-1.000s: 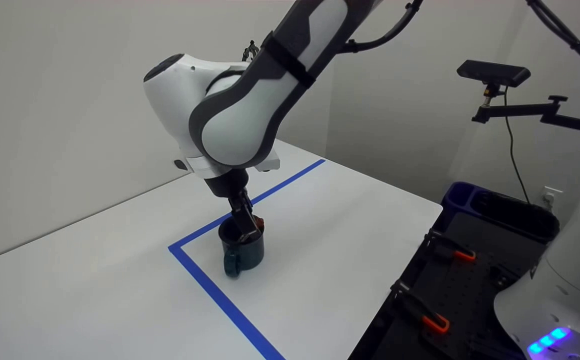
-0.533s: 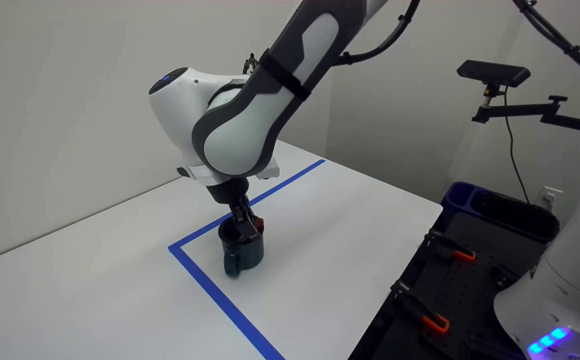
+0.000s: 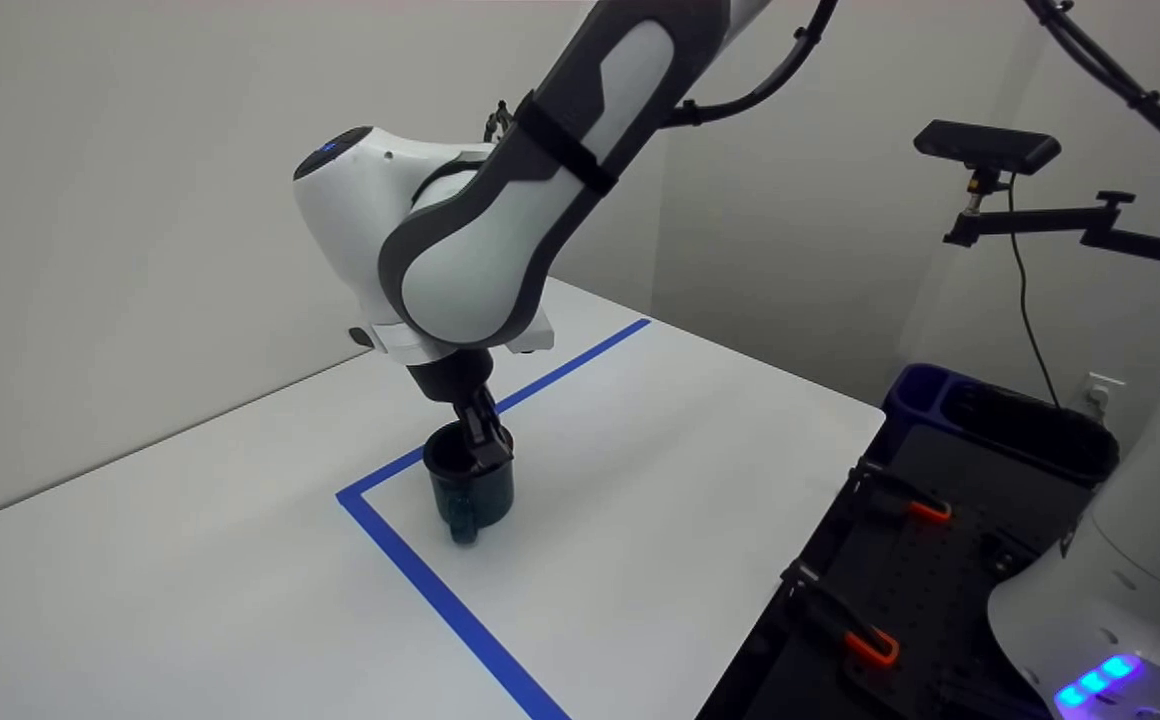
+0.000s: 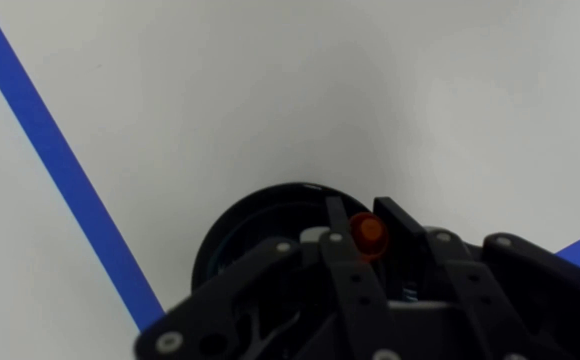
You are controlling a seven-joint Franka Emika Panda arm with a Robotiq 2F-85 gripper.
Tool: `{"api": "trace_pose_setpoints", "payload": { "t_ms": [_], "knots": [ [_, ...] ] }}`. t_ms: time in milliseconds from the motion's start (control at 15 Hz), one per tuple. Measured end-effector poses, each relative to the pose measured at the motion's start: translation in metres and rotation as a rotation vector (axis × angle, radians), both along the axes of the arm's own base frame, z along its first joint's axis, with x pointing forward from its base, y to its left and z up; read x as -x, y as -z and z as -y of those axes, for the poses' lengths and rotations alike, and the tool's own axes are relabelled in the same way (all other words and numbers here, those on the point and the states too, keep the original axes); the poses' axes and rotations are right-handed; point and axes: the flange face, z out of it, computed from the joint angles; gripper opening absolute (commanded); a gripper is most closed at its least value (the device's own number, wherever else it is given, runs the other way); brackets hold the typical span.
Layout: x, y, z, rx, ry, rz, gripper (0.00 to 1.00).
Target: Take the marker out of the cup
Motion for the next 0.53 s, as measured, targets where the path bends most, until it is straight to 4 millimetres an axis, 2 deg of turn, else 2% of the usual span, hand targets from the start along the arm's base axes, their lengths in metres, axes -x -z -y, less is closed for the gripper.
{"api": "trace_pose_setpoints", "payload": {
  "t_ms": [67,133,533],
  "knots": [
    [-0.0003,0.0,0.0001,0.0,0.0,0.0,0.1],
    [-0.0004,-0.0001,0.0002,0.0,0.001,0.0,0.06],
    [-0.0022,-0.0023,0.0003,-0.004,0.004,0.005,0.05]
  ]
}}
